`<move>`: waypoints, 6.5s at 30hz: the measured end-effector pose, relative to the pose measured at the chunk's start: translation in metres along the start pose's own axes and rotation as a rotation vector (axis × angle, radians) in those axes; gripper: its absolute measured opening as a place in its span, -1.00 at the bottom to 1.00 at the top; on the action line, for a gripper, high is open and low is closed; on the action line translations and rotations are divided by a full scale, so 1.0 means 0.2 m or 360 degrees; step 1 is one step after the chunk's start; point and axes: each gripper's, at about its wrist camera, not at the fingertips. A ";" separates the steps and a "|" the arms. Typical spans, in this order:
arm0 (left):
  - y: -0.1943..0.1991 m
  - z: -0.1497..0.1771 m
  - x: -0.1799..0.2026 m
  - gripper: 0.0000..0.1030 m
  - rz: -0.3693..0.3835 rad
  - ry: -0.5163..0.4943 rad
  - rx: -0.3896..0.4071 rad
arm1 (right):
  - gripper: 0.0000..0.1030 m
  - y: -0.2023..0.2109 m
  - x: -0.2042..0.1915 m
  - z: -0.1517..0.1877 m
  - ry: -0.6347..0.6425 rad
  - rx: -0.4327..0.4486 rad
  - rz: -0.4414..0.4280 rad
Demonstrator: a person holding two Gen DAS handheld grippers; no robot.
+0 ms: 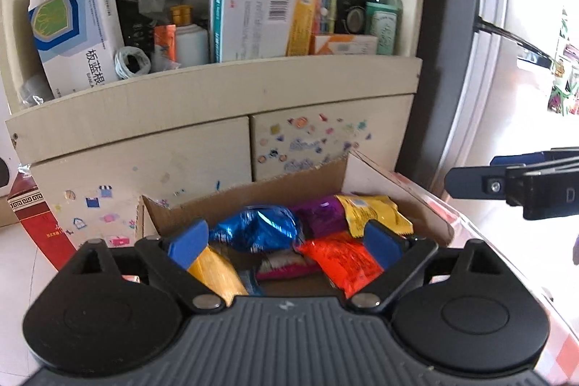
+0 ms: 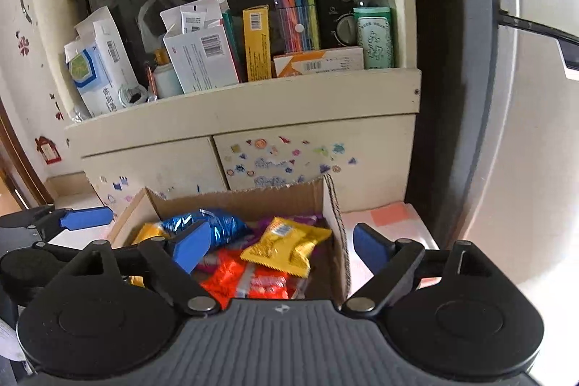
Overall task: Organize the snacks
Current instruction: 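Open both grippers over the box, releasing blue and yellow packets inside, then move left tool to blue foil packet while right tool moves to light-blue packet, then close left gripper on blue foil packet while right gripper closes on light-blue packet, then carry blue foil packet with left tool while right tool carries light-blue packet to box, then open both grippers over the box, dropping both packets inside, then move left tool to yellow Little Waffle packet while right tool moves to green Ameria packet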
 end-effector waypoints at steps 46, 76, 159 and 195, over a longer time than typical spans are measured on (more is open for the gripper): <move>-0.31 0.30 0.47 0.80 0.0332 -0.0322 -0.0377 | 0.81 -0.14 0.08 0.59 0.0114 -0.0767 0.0123; -0.25 0.46 0.45 0.10 0.0267 -0.0427 -0.0457 | 0.22 -0.18 0.03 0.64 0.0222 -0.0766 0.0173; -0.10 -0.07 -0.32 0.35 -0.0114 0.0301 0.0016 | 0.44 -0.26 -0.16 -0.12 -0.0238 -0.0005 -0.0065; 0.08 0.21 -0.03 0.72 0.0215 0.0019 -0.0182 | 0.88 -0.05 0.04 0.01 -0.0100 -0.0163 0.0074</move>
Point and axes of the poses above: each gripper's, at about its wrist camera, not at the fingertips, and y roughly against the way its jaws point, x to its right, z to its underside, and after that the axes turned 12 degrees about -x, right-handed
